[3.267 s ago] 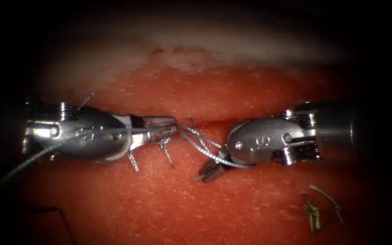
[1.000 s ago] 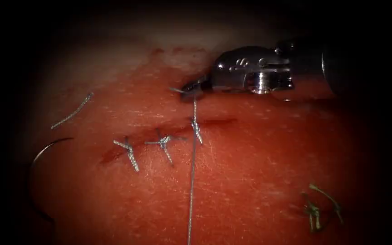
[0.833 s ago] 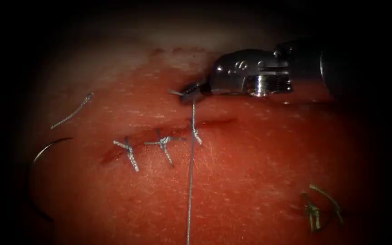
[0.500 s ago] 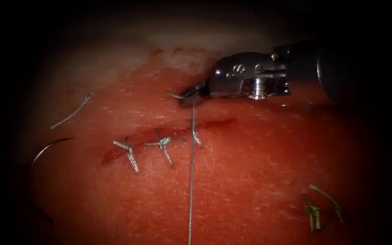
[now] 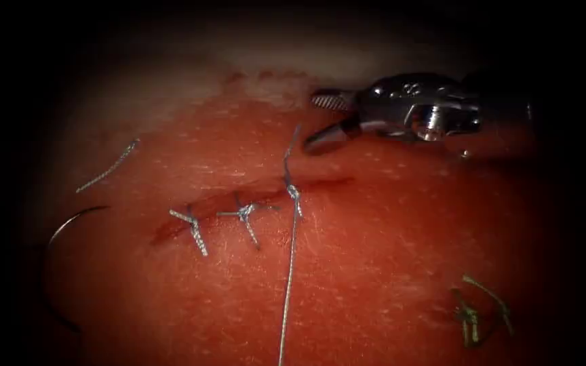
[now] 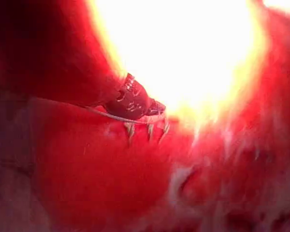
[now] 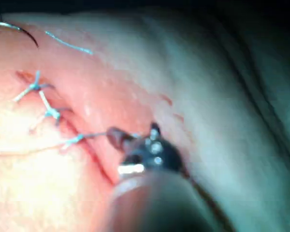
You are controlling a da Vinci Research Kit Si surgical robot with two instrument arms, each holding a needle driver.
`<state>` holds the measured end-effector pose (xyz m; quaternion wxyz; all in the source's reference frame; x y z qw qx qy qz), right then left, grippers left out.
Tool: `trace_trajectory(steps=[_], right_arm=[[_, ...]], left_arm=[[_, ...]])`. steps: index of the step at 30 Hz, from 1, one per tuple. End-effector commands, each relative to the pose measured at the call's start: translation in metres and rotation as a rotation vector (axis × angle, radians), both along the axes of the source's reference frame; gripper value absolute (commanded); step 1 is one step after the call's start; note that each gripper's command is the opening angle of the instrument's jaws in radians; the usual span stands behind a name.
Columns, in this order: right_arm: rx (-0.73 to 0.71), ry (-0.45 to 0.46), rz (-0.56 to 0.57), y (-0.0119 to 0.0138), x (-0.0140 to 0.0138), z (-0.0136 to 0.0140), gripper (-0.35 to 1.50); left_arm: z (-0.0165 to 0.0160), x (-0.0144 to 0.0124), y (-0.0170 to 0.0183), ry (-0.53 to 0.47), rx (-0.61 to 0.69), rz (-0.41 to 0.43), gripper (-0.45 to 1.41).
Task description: Wound Closure
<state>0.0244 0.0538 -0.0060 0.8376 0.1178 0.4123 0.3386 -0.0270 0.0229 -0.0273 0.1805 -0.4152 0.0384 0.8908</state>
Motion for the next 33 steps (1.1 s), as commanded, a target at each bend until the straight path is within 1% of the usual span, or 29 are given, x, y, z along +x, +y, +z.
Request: trace_trajectory(steps=[1, 2, 3, 4, 5, 6, 7, 8, 9, 10, 11, 12, 15, 16, 17, 18, 19, 21, 25, 28, 30, 33], right_arm=[[0.008, -0.017, 0.027, -0.0001, -0.0013, -0.0005, 1.06], [0.008, -0.017, 0.027, -0.0001, -0.0013, -0.0005, 1.06], [0.008, -0.032, 0.055, -0.0002, -0.0019, -0.0017, 1.06], [0.001, -0.037, 0.067, -0.0002, -0.002, -0.0023, 1.08], [0.001, -0.037, 0.067, -0.0002, -0.002, -0.0023, 1.08], [-0.009, -0.014, 0.075, -0.0004, -0.002, -0.0037, 1.08], [-0.016, -0.002, 0.076, -0.0005, -0.002, -0.0044, 1.05], [-0.03, 0.018, 0.065, -0.0008, -0.0017, -0.0057, 0.96], [-0.03, 0.018, 0.065, -0.0008, -0.0017, -0.0057, 0.96], [-0.031, 0.025, 0.059, -0.001, -0.0016, -0.0062, 0.89], [-0.032, 0.053, 0.044, -0.0015, -0.0012, -0.007, 0.78], [-0.026, 0.076, 0.028, -0.002, -0.0009, -0.0073, 0.71], [-0.012, 0.122, -0.007, -0.0031, 0.0004, -0.0076, 0.66], [-0.013, 0.142, -0.018, -0.0035, 0.0009, -0.0075, 0.58], [-0.011, 0.152, -0.024, -0.0038, 0.0011, -0.0075, 0.44], [-0.011, 0.152, -0.024, -0.0038, 0.0011, -0.0075, 0.44], [-0.009, 0.189, -0.054, -0.0048, 0.0022, -0.007, -0.05], [-0.008, 0.203, -0.069, -0.0055, 0.0028, -0.0066, -0.35], [-0.008, 0.248, -0.106, -0.007, 0.0039, -0.0056, -0.35], [-0.007, 0.258, -0.117, -0.0073, 0.0045, -0.0055, -0.35], [-0.012, 0.293, -0.137, -0.0081, 0.006, -0.0058, -0.35], [-0.021, 0.335, -0.144, -0.0089, 0.0071, -0.0063, -0.35]], left_arm=[[0.0002, 0.0008, 0.0014, 0.03, -0.026, -0.005, -0.35], [0.0002, 0.0008, 0.0014, 0.03, -0.026, -0.005, -0.35], [0.0002, 0.0018, 0.0034, 0.042, -0.046, -0.014, -0.35], [0.0003, 0.0025, 0.0048, 0.052, -0.061, -0.022, -0.35], [0.0003, 0.0025, 0.0048, 0.052, -0.061, -0.022, -0.35], [0.0005, 0.0034, 0.0066, 0.062, -0.068, -0.037, -0.35], [0.0006, 0.004, 0.0077, 0.066, -0.081, -0.045, -0.35], [0.0007, 0.0047, 0.0091, 0.075, -0.09, -0.057, -0.35], [0.0007, 0.0047, 0.0091, 0.075, -0.09, -0.057, -0.35], [0.0007, 0.0051, 0.01, 0.077, -0.093, -0.068, -0.35], [0.0005, 0.0054, 0.0111, 0.082, -0.099, -0.083, -0.35], [0.0002, 0.0056, 0.0124, 0.091, -0.11, -0.096, -0.35], [-0.0003, 0.0053, 0.0147, 0.088, -0.125, -0.115, -0.35], [-0.0004, 0.0052, 0.0153, 0.086, -0.13, -0.121, -0.35], [-0.0005, 0.0049, 0.0161, 0.083, -0.132, -0.126, -0.35], [-0.0005, 0.0049, 0.0161, 0.083, -0.132, -0.126, -0.35], [-0.0009, 0.0042, 0.0182, 0.078, -0.146, -0.133, -0.35], [-0.0011, 0.0037, 0.0199, 0.071, -0.154, -0.142, -0.35], [-0.0013, 0.0023, 0.0234, 0.05, -0.167, -0.164, -0.35], [-0.0011, 0.0015, 0.0242, 0.046, -0.166, -0.168, -0.35], [-0.0001, 0.0006, 0.0254, 0.046, -0.17, -0.167, -0.35], [0.0014, 0.0004, 0.0263, 0.045, -0.176, -0.165, -0.35]])
